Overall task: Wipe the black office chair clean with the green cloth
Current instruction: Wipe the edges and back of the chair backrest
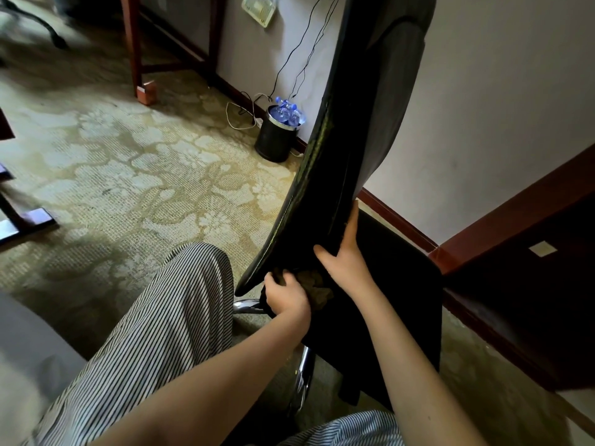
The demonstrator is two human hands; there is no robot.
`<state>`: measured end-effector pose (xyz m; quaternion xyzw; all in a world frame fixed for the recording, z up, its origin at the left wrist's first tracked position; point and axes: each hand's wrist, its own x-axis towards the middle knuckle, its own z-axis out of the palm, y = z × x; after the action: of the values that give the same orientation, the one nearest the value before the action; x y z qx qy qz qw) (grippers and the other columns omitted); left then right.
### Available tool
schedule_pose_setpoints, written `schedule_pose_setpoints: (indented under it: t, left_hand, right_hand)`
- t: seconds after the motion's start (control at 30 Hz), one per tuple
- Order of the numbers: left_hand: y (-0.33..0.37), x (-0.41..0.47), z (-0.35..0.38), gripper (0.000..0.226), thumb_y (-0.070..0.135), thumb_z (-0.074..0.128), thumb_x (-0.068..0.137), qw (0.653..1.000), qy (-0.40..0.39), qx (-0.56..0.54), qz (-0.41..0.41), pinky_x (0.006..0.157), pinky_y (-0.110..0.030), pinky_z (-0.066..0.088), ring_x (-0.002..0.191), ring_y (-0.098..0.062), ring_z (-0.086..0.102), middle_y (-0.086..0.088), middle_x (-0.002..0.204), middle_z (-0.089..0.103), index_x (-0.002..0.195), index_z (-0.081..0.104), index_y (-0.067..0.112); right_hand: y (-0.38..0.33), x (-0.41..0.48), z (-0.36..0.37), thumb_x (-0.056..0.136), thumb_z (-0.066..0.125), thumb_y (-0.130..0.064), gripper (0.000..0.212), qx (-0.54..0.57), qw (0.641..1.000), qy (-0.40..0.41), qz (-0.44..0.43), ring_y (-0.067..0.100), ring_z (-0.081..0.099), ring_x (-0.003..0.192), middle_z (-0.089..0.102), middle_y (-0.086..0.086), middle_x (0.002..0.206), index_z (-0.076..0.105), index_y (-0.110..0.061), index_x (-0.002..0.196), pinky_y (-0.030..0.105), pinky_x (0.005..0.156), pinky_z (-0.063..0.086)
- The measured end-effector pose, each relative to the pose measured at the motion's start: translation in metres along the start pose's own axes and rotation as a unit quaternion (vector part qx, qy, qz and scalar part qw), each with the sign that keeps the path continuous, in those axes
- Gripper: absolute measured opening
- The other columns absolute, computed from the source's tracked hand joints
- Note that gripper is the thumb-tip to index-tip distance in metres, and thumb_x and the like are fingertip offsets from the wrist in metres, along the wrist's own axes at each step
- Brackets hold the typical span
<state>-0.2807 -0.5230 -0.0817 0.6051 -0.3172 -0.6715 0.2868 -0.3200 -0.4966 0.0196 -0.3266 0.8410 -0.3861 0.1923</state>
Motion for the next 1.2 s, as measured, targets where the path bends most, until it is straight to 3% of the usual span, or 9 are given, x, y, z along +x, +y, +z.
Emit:
schedule_pose_setpoints:
  t: [0.1,0.23,0.3,0.37,0.6,0.77,0.87,1.0,1.2]
  left_hand:
    - [-0.004,-0.008,0.005,0.033,0.016,0.050,0.093,1.000,-0.019,0.006,0.009,0.090,-0.030,0.038,0.110,-0.034,0.055,-0.019,0.117,0.062,0.121,0.059,0.001]
    - [-0.010,-0.028,0.010,0.031,0.015,0.048,0.092,0.994,-0.075,0.060,0.056,0.091,-0.035,0.042,0.107,-0.033,0.057,-0.018,0.113,0.063,0.117,0.062,0.002]
    - [-0.008,-0.042,0.013,0.032,0.020,0.048,0.092,0.976,-0.169,0.058,0.120,0.091,-0.036,0.047,0.107,-0.025,0.059,-0.011,0.117,0.062,0.120,0.060,0.011]
    - [0.000,-0.055,0.018,0.027,0.020,0.047,0.094,0.961,-0.229,0.048,0.147,0.074,-0.020,0.052,0.094,-0.015,0.062,-0.007,0.111,0.063,0.118,0.057,0.013]
    - [-0.003,-0.033,-0.024,0.031,0.015,0.056,0.091,0.897,-0.197,0.147,0.368,0.082,-0.016,0.039,0.095,-0.008,0.049,0.002,0.115,0.040,0.122,0.058,0.014]
    - [-0.013,0.020,-0.048,0.029,0.010,0.059,0.084,0.788,-0.143,0.190,0.568,0.071,-0.016,0.044,0.085,-0.020,0.060,-0.014,0.110,0.056,0.112,0.067,0.011]
    - [-0.008,0.033,-0.044,0.029,0.014,0.052,0.087,0.700,-0.151,0.233,0.658,0.070,-0.020,0.047,0.084,-0.018,0.059,-0.007,0.112,0.056,0.113,0.064,0.014]
    - [-0.008,0.047,-0.039,0.039,0.018,0.044,0.085,0.625,-0.153,0.315,0.698,0.051,-0.028,0.054,0.067,-0.021,0.063,0.004,0.112,0.044,0.124,0.045,0.021]
    - [-0.022,0.068,-0.049,0.041,0.020,0.046,0.081,0.610,-0.153,0.355,0.692,0.046,-0.024,0.051,0.059,-0.018,0.058,0.004,0.110,0.044,0.118,0.063,0.017]
  right_hand:
    - [0.002,0.000,0.001,0.091,0.059,-0.018,0.097,-0.020,1.000,0.011,-0.003,0.021,0.033,0.137,0.021,-0.002,0.155,-0.019,-0.041,0.144,0.034,0.104,0.035]
    - [0.007,-0.005,0.000,0.093,0.056,-0.020,0.092,-0.070,0.997,0.015,-0.003,0.013,0.053,0.114,0.034,0.002,0.150,-0.018,-0.040,0.145,0.001,0.065,0.042]
    - [0.007,-0.005,-0.003,0.094,0.054,-0.020,0.091,-0.078,0.997,0.011,-0.006,0.012,0.056,0.110,0.037,0.001,0.148,-0.019,-0.043,0.144,0.006,0.069,0.043]
    - [0.004,-0.005,-0.008,0.094,0.053,-0.020,0.091,-0.100,0.995,0.005,-0.012,0.017,0.058,0.109,0.041,0.002,0.145,-0.020,-0.044,0.143,0.016,0.079,0.043]
    - [0.007,-0.006,-0.013,0.094,0.053,-0.027,0.089,-0.138,0.990,0.000,-0.015,0.023,0.060,0.108,0.044,0.005,0.142,-0.019,-0.045,0.142,0.031,0.082,0.050]
    - [0.009,-0.006,-0.012,0.095,0.051,-0.031,0.085,-0.109,0.994,-0.009,-0.001,0.028,0.047,0.126,0.032,0.003,0.150,-0.016,-0.044,0.144,0.039,0.099,0.042]
    - [0.008,-0.006,-0.012,0.095,0.052,-0.030,0.085,-0.111,0.994,-0.010,0.005,0.027,0.046,0.128,0.032,0.002,0.151,-0.017,-0.045,0.144,0.039,0.100,0.041]
    - [0.009,-0.006,-0.012,0.095,0.051,-0.032,0.085,-0.128,0.992,-0.010,0.008,0.029,0.048,0.125,0.032,0.003,0.151,-0.018,-0.045,0.143,0.041,0.098,0.043]
    - [0.011,-0.006,-0.009,0.095,0.051,-0.035,0.086,-0.156,0.988,-0.002,0.009,0.029,0.056,0.114,0.038,0.003,0.147,-0.020,-0.045,0.142,0.038,0.086,0.049]
